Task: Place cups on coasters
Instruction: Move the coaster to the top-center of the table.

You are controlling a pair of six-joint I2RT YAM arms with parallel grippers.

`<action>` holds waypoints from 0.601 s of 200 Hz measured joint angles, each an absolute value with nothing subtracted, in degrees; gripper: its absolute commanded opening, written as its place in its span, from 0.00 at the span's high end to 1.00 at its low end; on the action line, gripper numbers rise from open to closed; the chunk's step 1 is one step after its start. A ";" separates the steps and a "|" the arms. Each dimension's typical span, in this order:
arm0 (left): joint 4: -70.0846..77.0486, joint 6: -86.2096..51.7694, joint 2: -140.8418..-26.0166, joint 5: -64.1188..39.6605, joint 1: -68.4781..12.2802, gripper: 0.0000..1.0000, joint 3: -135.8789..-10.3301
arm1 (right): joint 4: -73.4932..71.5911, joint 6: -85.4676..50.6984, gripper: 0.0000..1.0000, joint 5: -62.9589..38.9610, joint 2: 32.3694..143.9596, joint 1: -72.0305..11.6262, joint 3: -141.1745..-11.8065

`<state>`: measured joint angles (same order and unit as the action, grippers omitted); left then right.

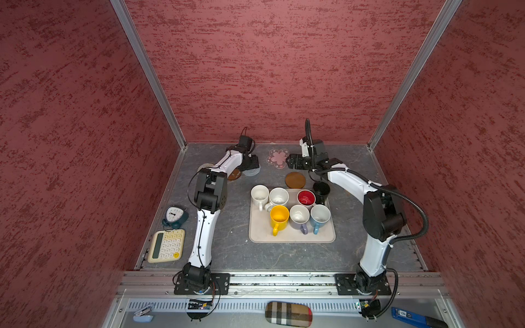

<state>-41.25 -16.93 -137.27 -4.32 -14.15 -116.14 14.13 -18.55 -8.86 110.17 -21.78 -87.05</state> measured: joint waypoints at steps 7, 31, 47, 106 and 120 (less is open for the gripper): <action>-41.93 -16.78 -136.84 -3.97 -14.17 0.23 -116.01 | 15.07 -18.33 0.04 -8.88 111.44 -21.54 -88.99; -43.24 -16.27 -134.21 -3.27 -14.35 0.16 -115.63 | 19.33 -16.93 0.05 -8.82 117.25 -20.78 -97.58; -43.66 -16.03 -131.31 -2.72 -14.57 0.12 -115.61 | 22.11 -15.92 0.08 -8.51 121.62 -20.05 -103.70; -44.64 -15.90 -120.79 -2.68 -17.80 0.08 -116.66 | 29.85 -12.91 0.05 -6.37 135.50 -18.04 -120.68; -44.60 -15.90 -118.50 -2.70 -18.96 0.08 -115.42 | 30.79 -12.27 0.07 -6.13 138.52 -17.85 -124.46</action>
<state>-44.60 -15.90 -118.50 -2.70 -18.96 -115.42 30.79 -12.27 -6.13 138.52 -17.85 -124.46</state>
